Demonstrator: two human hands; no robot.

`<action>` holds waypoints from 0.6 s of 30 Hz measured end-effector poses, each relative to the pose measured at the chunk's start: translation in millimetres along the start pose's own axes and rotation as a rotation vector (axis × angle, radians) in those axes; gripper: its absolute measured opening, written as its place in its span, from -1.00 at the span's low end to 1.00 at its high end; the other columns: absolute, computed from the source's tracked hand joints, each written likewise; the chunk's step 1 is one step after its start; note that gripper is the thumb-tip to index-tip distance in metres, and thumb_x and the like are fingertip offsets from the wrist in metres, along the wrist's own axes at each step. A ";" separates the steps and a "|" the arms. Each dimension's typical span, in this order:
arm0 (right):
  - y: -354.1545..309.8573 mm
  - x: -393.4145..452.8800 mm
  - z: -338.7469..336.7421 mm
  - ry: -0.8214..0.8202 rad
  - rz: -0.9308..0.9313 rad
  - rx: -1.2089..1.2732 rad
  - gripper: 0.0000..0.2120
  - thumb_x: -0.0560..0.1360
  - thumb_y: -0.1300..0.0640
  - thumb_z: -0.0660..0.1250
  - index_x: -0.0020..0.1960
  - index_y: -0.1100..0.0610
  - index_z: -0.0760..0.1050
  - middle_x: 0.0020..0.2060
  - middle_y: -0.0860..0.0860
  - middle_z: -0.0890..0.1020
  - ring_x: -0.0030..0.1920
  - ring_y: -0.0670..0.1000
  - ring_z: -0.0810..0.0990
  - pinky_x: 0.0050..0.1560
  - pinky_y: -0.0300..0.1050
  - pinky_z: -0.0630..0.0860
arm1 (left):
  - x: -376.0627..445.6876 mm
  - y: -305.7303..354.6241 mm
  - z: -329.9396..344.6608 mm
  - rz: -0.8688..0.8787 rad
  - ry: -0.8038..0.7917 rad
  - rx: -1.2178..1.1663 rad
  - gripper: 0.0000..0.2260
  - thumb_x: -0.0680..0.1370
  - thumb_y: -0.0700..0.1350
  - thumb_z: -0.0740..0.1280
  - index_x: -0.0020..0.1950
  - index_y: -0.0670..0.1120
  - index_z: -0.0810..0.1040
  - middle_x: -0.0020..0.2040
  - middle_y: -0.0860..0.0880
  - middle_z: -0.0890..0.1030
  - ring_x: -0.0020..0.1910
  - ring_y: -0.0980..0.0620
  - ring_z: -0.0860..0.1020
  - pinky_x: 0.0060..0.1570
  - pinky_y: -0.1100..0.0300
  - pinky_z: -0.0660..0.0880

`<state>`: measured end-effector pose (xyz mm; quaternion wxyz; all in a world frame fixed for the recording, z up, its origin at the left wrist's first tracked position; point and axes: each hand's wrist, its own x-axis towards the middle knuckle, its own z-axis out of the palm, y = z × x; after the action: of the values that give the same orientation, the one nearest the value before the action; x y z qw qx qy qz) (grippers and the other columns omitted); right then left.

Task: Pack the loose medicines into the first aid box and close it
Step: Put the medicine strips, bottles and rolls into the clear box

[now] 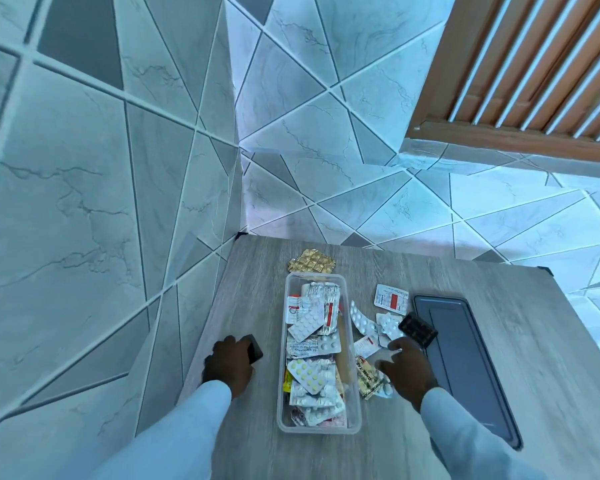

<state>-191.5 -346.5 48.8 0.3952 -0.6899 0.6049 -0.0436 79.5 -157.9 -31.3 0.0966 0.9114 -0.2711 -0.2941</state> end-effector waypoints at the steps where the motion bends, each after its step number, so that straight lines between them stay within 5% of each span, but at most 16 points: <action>1: 7.8 7.1 -3.4 0.030 0.006 -0.081 -0.59 0.35 0.11 0.51 0.14 0.08 0.47 0.07 0.14 0.62 0.03 0.16 0.59 0.04 -0.02 0.56 | 5.1 -1.1 6.3 -0.004 0.020 -0.020 -0.60 0.46 0.11 0.13 0.28 0.08 0.42 0.22 -0.14 0.46 0.11 -0.16 0.47 0.09 -0.09 0.50; 3: 18.2 18.5 -12.6 0.101 0.001 -0.234 -0.49 0.35 0.03 0.51 0.24 0.07 0.44 0.20 0.15 0.56 0.21 0.21 0.50 0.18 0.03 0.47 | 1.6 5.4 6.8 -0.011 0.024 -0.020 -0.69 0.47 0.07 0.09 0.15 0.05 0.44 0.14 -0.12 0.47 0.04 -0.12 0.47 0.04 -0.03 0.50; 5: 22.8 29.8 -21.8 0.142 -0.008 -0.323 -0.42 0.34 -0.02 0.49 0.29 0.05 0.39 0.24 0.15 0.51 0.24 0.24 0.45 0.22 0.10 0.44 | -5.1 13.7 0.7 -0.002 0.053 -0.011 -0.69 0.49 -0.03 0.18 0.23 0.04 0.40 0.16 -0.13 0.46 0.09 -0.14 0.47 0.06 -0.04 0.51; 10: 31.6 64.3 -32.7 0.139 -0.047 -0.446 -0.27 0.33 -0.09 0.48 0.40 -0.03 0.25 0.32 0.11 0.44 0.28 0.22 0.40 0.27 0.18 0.39 | -6.1 18.6 -11.3 -0.073 0.049 -0.124 -0.36 0.49 -0.11 0.33 0.50 0.07 0.13 0.32 -0.19 0.45 0.23 -0.19 0.47 0.22 -0.12 0.46; 14: 31.6 85.2 -36.5 0.083 -0.125 -0.513 -0.27 0.31 -0.17 0.47 0.38 -0.10 0.22 0.34 0.08 0.41 0.33 0.20 0.35 0.26 0.19 0.34 | -9.0 18.5 -21.0 -0.098 0.086 -0.201 -0.56 0.49 -0.04 0.22 0.37 0.12 0.28 0.06 -0.10 0.60 -0.07 -0.09 0.58 -0.01 0.02 0.58; 18: 31.5 98.2 -32.0 0.008 -0.273 -0.643 -0.07 0.25 -0.29 0.43 0.48 -0.06 0.08 0.39 0.03 0.36 0.41 0.15 0.25 0.30 0.18 0.27 | -12.6 44.9 -47.1 -0.105 0.220 -0.359 -0.63 0.52 -0.20 0.25 0.32 -0.03 0.41 0.15 -0.23 0.58 0.03 -0.21 0.57 0.02 -0.01 0.56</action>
<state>-208.0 -446.2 10.8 0.1456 -0.8534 0.4915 0.0941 79.0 -187.6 28.0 0.2711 0.9190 -0.1546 -0.2411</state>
